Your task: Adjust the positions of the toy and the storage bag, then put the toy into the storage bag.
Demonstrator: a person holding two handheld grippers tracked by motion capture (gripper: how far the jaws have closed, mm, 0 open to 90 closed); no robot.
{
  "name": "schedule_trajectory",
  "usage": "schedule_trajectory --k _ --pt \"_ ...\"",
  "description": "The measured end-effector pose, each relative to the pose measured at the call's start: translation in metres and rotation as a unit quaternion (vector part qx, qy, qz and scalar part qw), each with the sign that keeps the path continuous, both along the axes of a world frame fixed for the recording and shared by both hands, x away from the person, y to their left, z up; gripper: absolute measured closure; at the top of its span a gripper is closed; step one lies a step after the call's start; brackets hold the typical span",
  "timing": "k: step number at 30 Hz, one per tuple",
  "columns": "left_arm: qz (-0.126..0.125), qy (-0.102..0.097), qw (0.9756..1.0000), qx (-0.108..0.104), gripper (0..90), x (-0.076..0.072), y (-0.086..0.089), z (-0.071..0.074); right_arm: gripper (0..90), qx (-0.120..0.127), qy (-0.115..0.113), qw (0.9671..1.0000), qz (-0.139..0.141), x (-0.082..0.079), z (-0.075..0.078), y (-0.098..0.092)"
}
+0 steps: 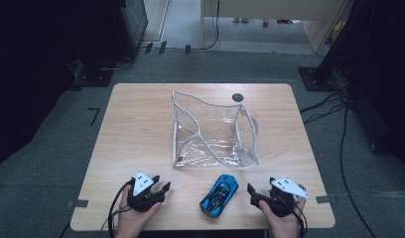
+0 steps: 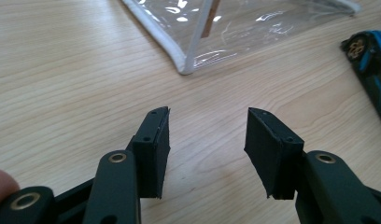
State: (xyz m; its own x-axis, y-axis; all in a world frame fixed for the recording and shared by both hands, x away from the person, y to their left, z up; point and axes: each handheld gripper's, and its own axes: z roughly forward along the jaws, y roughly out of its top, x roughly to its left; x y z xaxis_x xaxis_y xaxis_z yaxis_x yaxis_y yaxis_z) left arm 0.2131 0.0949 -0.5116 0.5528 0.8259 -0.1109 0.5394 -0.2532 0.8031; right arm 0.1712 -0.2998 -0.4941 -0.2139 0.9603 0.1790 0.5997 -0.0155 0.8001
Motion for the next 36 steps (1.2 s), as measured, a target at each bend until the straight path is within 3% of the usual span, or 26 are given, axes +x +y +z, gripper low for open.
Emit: schedule_trajectory --k 9,12,17,21,24,29,32,36 --pt "-0.021 -0.007 0.9997 -0.010 50.6 -0.010 -0.021 0.002 14.7 -0.020 0.007 0.9984 0.052 -0.011 -0.006 0.040" --pt "-0.043 -0.002 0.9989 -0.015 53.2 -0.014 -0.029 0.001 14.7 -0.024 0.007 0.9975 0.067 -0.014 -0.006 0.053" --pt "-0.091 0.014 0.9952 -0.033 63.1 -0.020 -0.039 0.001 15.4 -0.024 0.015 0.9966 0.077 -0.021 -0.010 0.064" --pt "-0.125 0.035 0.9899 -0.057 69.6 -0.021 -0.047 -0.001 17.1 -0.015 0.026 0.9959 0.085 -0.025 -0.013 0.070" --pt "-0.138 0.063 0.9867 -0.058 75.0 -0.021 -0.053 -0.004 17.3 -0.005 0.031 0.9960 0.084 -0.027 -0.014 0.073" --pt "-0.157 0.081 0.9828 -0.054 78.7 -0.025 -0.070 -0.007 17.4 0.016 0.042 0.9948 0.091 -0.029 -0.015 0.078" --pt "-0.148 0.076 0.9855 -0.033 82.8 -0.027 -0.079 -0.008 17.0 0.027 0.052 0.9936 0.097 -0.028 -0.016 0.079" --pt "-0.140 0.079 0.9862 -0.041 85.5 -0.028 -0.089 -0.008 16.1 0.031 0.055 0.9931 0.098 -0.029 -0.016 0.078"
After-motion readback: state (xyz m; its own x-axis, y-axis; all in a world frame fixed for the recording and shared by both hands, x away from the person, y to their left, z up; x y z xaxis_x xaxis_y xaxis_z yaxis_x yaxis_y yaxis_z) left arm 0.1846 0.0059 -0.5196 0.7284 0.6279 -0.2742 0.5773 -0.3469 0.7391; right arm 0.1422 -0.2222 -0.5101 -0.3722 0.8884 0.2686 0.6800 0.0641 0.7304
